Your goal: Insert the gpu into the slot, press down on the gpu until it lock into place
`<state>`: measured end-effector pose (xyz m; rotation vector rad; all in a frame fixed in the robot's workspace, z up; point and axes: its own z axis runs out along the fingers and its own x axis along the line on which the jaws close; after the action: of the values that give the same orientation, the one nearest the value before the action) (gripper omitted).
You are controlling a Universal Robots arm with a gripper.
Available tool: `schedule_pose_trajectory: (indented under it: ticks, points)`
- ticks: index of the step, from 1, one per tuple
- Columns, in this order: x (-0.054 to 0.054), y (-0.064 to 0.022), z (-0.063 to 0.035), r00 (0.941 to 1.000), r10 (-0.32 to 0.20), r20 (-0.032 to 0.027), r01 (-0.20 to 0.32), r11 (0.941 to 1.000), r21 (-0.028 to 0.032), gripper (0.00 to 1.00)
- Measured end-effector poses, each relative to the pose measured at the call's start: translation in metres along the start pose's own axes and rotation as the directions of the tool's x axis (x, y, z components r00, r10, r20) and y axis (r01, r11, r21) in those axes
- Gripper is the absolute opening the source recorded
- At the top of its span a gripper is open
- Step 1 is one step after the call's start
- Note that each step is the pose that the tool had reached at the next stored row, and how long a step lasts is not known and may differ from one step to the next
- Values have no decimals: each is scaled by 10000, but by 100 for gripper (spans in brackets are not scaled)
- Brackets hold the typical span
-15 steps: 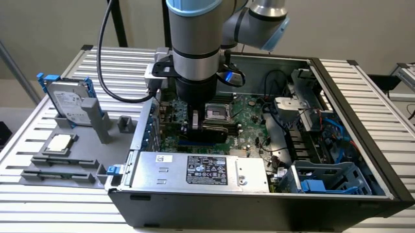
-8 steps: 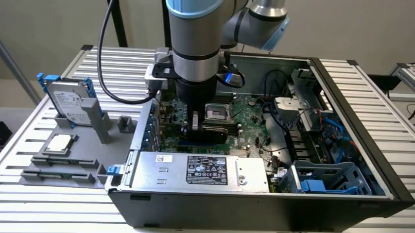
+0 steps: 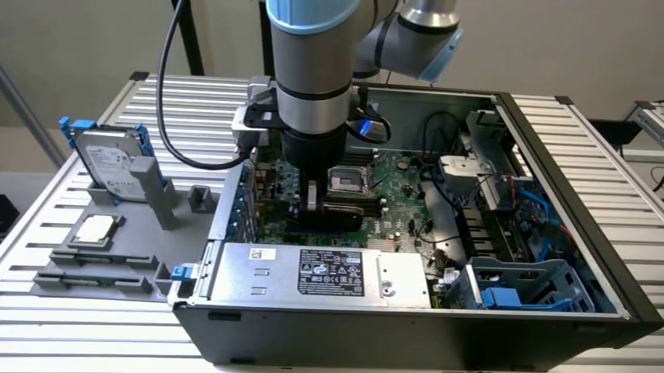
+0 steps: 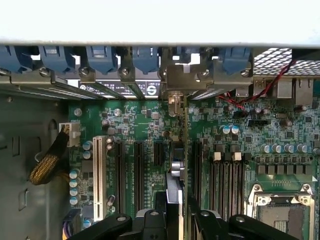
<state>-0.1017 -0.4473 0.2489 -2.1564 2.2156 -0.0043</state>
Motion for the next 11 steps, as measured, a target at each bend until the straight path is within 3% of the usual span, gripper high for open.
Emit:
schedule_pose_trajectory:
  ticks: [11]
  points:
    - [1, 1, 56, 10000, -29, 1, 29, 9999, -100, 27]
